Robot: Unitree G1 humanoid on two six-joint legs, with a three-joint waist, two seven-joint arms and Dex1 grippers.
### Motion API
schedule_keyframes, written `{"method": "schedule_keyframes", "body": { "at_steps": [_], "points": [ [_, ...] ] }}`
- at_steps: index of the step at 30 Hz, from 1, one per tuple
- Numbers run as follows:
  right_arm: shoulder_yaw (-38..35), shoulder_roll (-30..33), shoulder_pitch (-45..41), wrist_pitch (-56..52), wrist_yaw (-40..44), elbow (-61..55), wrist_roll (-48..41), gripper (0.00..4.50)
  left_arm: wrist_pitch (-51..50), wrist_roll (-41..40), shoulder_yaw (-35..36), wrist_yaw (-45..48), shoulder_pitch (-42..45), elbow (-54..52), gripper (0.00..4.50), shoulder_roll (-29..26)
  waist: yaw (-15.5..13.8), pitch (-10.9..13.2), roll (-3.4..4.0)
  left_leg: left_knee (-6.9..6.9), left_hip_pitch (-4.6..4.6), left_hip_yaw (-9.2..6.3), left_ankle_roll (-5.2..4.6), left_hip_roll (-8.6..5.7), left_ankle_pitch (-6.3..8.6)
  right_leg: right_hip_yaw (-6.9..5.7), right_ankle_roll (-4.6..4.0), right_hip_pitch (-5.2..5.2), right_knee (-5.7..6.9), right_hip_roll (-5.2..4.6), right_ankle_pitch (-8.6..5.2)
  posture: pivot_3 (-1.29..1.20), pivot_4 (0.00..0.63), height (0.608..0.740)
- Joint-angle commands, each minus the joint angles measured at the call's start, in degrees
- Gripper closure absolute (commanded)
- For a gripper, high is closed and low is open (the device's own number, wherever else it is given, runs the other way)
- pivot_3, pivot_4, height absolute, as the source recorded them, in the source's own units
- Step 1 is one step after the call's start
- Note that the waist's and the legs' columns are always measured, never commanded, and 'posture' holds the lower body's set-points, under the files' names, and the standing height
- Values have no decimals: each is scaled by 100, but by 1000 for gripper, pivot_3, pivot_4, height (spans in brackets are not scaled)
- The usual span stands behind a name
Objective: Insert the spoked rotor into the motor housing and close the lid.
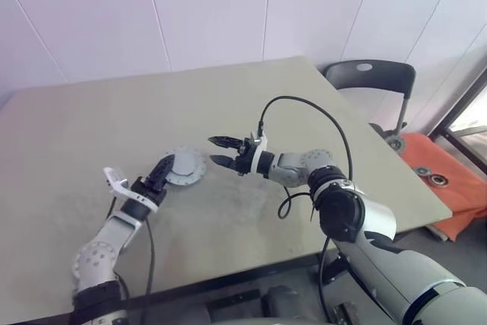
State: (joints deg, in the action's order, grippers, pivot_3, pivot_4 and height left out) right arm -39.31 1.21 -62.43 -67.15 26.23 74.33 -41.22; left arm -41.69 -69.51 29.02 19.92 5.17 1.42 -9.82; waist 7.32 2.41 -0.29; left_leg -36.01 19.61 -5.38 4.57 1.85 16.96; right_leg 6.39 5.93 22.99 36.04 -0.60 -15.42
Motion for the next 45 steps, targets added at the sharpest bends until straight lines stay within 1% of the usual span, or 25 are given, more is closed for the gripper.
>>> {"method": "schedule_keyframes", "body": {
  "at_steps": [1,6,9,13,15,23,28,34,45],
  "points": [
    [62,-6,-151,1,116,-146,-7,1600,291,-246,290,32,184,-319,2048,-37,-1,1,-1,0,0,0,0,0,0,0,0,0,0,0,0,0,0,740],
    [179,-35,-161,63,169,-152,68,1600,563,-181,585,-9,224,-310,2048,-199,-2,3,-5,-2,4,0,0,0,0,0,0,1,-1,0,0,0,0,740],
    [269,-60,-167,115,218,-150,112,1600,778,-88,798,-161,250,-332,2048,-400,-1,3,-6,-1,5,0,0,0,0,0,-1,4,0,0,1,0,0,740],
    [370,-110,-174,204,273,-141,184,1600,956,-47,1137,-378,303,-328,2048,-874,5,5,-11,-1,10,0,0,1,0,0,-2,11,2,0,2,0,0,740],
    [401,-135,-175,241,293,-135,210,1600,1010,1,1263,-384,314,-208,2048,-1117,1,5,-12,-2,17,-1,0,1,0,0,-18,18,3,0,13,0,0,740],
    [517,-179,-159,354,348,-135,280,1600,1107,240,1657,-319,384,350,2048,-1924,-1,4,-15,-3,35,-4,0,0,0,-4,-18,33,2,-1,13,0,0,740],
    [532,-164,-148,360,355,-133,272,1600,1156,588,1767,-134,480,1146,2048,-2449,7,4,-16,-3,42,-12,0,0,0,-11,-19,40,4,-1,13,0,0,740],
    [547,-141,-128,374,351,-143,265,1600,1170,1049,1658,329,736,2107,2048,-2958,10,5,-16,-4,55,-28,0,0,0,-25,-18,46,6,-1,14,0,0,740],
    [606,-25,-97,311,424,-177,271,1600,1378,1861,1576,986,1035,3407,2048,-3246,7,6,-14,-4,65,-62,1,0,-1,-50,-19,47,10,-1,14,0,0,740]
  ]
}}
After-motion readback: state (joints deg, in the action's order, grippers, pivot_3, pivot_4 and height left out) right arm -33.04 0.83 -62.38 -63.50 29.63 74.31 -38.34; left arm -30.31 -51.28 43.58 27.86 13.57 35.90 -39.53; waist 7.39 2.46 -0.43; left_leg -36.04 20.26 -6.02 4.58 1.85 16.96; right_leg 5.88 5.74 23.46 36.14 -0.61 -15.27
